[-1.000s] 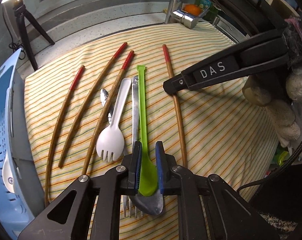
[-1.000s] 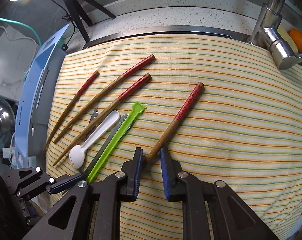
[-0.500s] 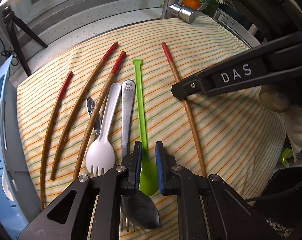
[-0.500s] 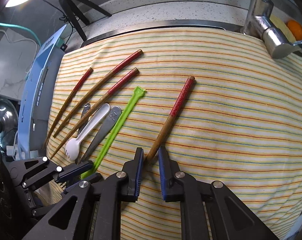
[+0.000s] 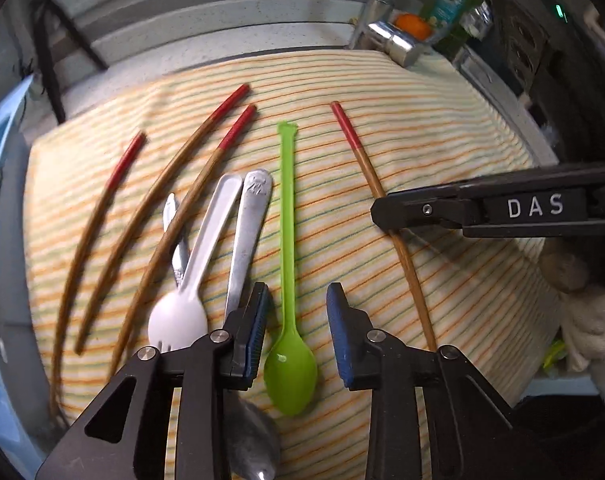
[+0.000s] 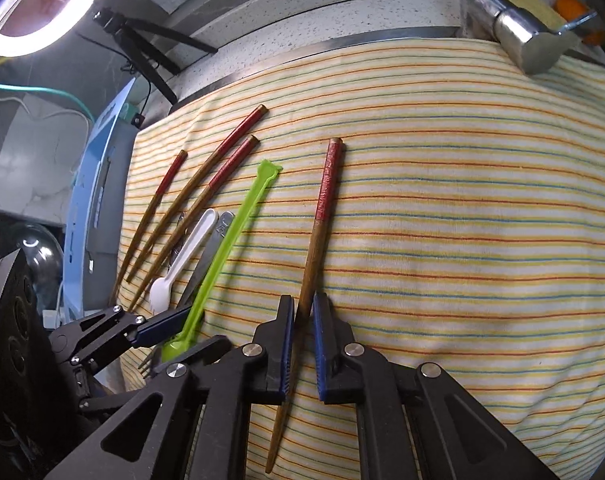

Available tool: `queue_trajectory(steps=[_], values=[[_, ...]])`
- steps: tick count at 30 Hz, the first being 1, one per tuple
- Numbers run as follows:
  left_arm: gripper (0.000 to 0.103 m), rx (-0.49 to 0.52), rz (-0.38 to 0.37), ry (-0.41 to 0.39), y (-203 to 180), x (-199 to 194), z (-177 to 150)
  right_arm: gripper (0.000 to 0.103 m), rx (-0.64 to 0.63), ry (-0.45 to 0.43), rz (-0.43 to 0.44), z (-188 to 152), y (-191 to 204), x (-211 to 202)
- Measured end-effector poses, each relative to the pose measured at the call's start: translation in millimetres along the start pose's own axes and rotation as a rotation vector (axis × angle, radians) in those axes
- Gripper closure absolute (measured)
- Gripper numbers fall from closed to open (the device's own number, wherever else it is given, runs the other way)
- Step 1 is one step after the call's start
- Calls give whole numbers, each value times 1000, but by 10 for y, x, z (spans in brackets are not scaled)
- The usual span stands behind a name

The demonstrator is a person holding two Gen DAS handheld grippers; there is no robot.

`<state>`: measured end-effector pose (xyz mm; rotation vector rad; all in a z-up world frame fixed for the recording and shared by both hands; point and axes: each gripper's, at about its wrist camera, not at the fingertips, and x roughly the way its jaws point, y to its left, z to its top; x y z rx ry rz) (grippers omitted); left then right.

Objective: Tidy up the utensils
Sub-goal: 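Move the right tool back and grasp the green plastic spoon handle, then carry the green spoon with the left tool and a chopstick with the right tool into the basket, release both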

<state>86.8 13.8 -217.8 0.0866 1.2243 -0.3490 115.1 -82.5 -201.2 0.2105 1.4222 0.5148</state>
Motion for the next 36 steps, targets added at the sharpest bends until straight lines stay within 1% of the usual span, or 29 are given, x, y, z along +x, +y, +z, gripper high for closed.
queue_trajectory(steps=[1, 2, 4, 8, 10, 16, 19, 24, 28, 32, 36], values=[[83, 22, 22, 0, -45, 11, 23, 95, -2, -5, 3, -11, -1, -7], [88, 32, 35, 0, -70, 25, 45, 95, 0, -9, 7, -22, -5, -13], [97, 18, 28, -1, -78, 45, 92, 95, 16, -15, 24, -44, -33, -31], [98, -32, -2, -16, -45, 32, 91, 96, 42, -24, 49, -69, -82, -72], [98, -66, -34, -31, 9, -18, 39, 97, 44, -31, 52, -85, -98, -105], [98, -217, -119, -106, 127, -167, -130, 97, 64, -50, 85, -124, -119, -189], [98, -283, -143, -141, 195, -274, -245, 97, 65, -56, 104, -157, -71, -239], [98, -312, -118, -189, 347, -535, -354, 97, 24, -73, 148, -147, 187, -357], [98, -351, -87, -238, 610, -777, -423, 97, -19, -86, 184, -85, 464, -439], [98, -377, -24, -273, 907, -1000, -520, 97, -79, -108, 218, 38, 863, -496], [98, -407, 42, -294, 1206, -1211, -672, 97, -127, -119, 247, 182, 1234, -468]])
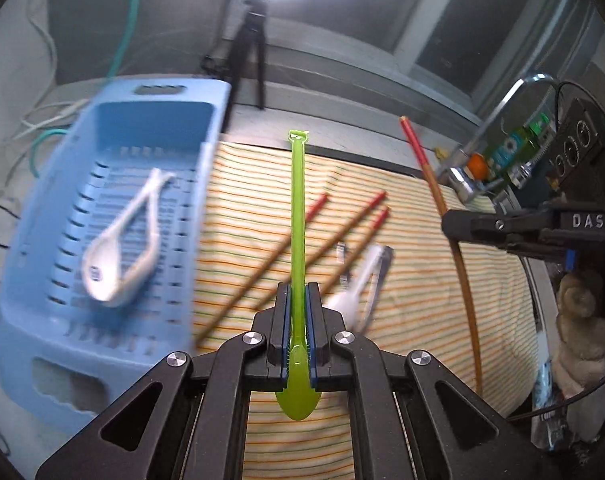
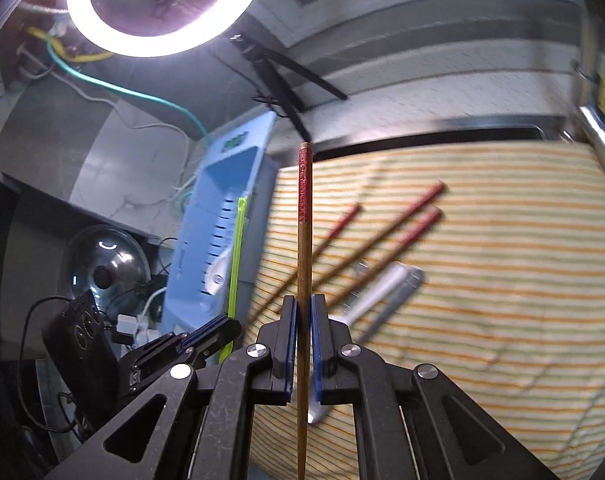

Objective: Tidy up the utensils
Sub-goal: 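Carry the green spoon with the left tool and a chopstick with the right tool into the basket, release both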

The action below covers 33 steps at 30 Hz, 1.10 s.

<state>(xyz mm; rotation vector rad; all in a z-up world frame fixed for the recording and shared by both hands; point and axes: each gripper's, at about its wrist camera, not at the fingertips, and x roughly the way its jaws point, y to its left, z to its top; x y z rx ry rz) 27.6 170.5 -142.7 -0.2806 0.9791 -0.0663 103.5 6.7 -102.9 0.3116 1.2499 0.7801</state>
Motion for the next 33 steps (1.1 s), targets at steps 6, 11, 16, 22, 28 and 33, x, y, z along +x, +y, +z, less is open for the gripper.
queue_trajectory(steps=[6, 11, 16, 22, 28, 33], values=[[98, -34, 82, -13, 478, -134, 97, 97, -55, 8, 43, 252, 544, 388], [98, -50, 121, -2, 824, -136, 191, 97, -68, 18, 52, 379, 836, 728], [98, -60, 131, 10, 1079, -92, 300, 97, -55, 34, 44, 483, 983, 1085], [98, -59, 135, 25, 1210, 25, 446, 97, -29, 57, 12, 593, 993, 1459], [98, -65, 144, 55, 1298, 156, 497, 97, -39, 82, -19, 621, 979, 1683], [98, -73, 147, 77, 1349, 221, 496, 94, -49, 100, -34, 638, 972, 1752]])
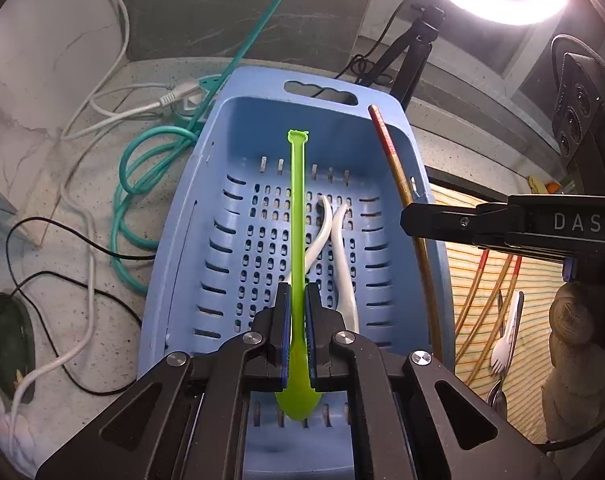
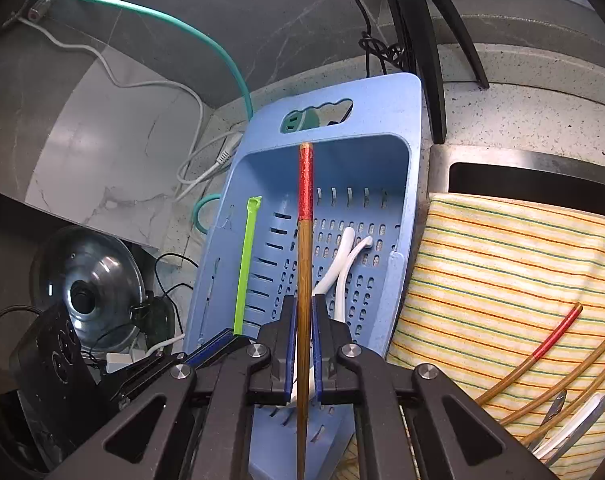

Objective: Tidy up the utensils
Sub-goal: 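Carry the green spoon with the left tool and a chopstick with the right tool into the basket, release both, then move both open tools back over the remaining utensils on the cloth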

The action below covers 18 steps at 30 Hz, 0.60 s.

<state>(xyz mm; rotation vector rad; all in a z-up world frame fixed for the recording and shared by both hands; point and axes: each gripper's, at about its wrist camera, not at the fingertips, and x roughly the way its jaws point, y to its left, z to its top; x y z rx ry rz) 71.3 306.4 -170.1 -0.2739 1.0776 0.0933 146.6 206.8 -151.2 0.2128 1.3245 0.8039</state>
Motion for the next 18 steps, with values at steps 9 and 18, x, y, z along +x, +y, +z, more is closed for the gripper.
queue_trajectory(steps=[9, 18], values=[[87, -17, 19, -9, 6, -39, 24, 87, -35, -6, -5, 27, 22, -104], [87, 0, 34, -46, -131, -258, -1, 85, -50, -18, 22, -22, -33, -379]])
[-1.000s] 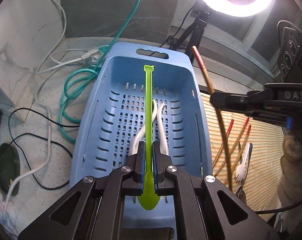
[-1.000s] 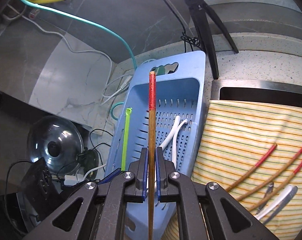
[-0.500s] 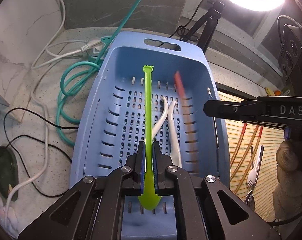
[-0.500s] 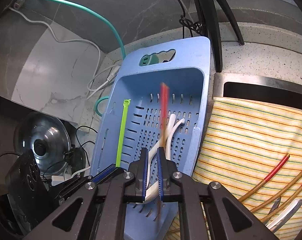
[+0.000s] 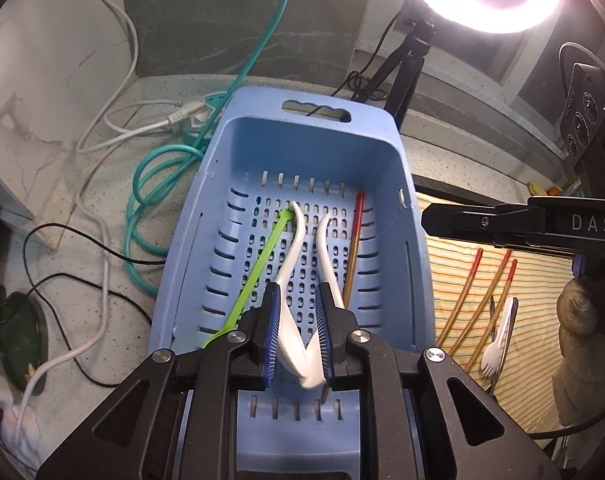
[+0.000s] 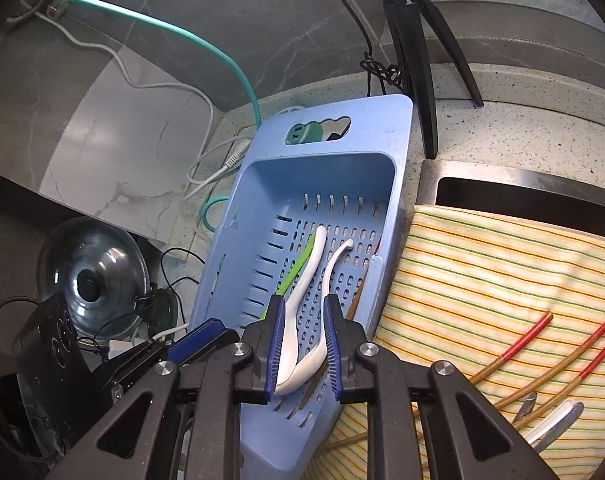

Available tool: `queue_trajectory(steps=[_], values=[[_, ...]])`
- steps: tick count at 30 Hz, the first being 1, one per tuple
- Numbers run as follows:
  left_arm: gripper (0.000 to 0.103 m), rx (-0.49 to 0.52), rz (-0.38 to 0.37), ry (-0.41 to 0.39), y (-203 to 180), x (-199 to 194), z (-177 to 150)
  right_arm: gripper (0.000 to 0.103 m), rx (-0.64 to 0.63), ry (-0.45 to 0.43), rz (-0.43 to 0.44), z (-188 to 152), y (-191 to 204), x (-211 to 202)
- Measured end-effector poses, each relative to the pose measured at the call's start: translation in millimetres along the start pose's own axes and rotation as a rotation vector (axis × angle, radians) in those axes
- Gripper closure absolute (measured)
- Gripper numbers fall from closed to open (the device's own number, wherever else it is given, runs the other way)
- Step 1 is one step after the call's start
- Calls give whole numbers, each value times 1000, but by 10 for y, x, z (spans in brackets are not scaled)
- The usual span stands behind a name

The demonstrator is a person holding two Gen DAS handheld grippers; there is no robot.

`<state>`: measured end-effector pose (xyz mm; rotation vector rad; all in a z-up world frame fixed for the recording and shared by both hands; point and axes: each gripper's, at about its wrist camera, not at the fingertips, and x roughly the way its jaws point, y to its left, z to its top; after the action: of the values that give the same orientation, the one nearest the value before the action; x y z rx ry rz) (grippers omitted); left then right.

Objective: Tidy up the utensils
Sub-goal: 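Move both open tools back over the remaining utensils on the cloth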

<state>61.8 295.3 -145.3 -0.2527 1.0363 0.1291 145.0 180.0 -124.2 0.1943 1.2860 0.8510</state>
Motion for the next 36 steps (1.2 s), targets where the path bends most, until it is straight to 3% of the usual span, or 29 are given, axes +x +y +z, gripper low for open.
queue_trajectory(steps=[12, 16, 18, 27, 36], values=[[86, 72, -4, -105, -431, -591, -189, 81, -46, -53, 48, -130, -196, -829], [80, 117, -21, -122, -653, -735, -347, 80, -43, -56, 53, -216, -377, -1054], [75, 133, -28, -121, -776, -779, -438, 80, -43, -54, 54, -269, -475, -1146], [75, 158, -93, -87, -1252, -807, -896, 80, -5, -14, 50, -557, -972, -1401], [75, 197, -128, 1, -1619, -591, -1320, 80, 75, 53, 61, -890, -1347, -1251]])
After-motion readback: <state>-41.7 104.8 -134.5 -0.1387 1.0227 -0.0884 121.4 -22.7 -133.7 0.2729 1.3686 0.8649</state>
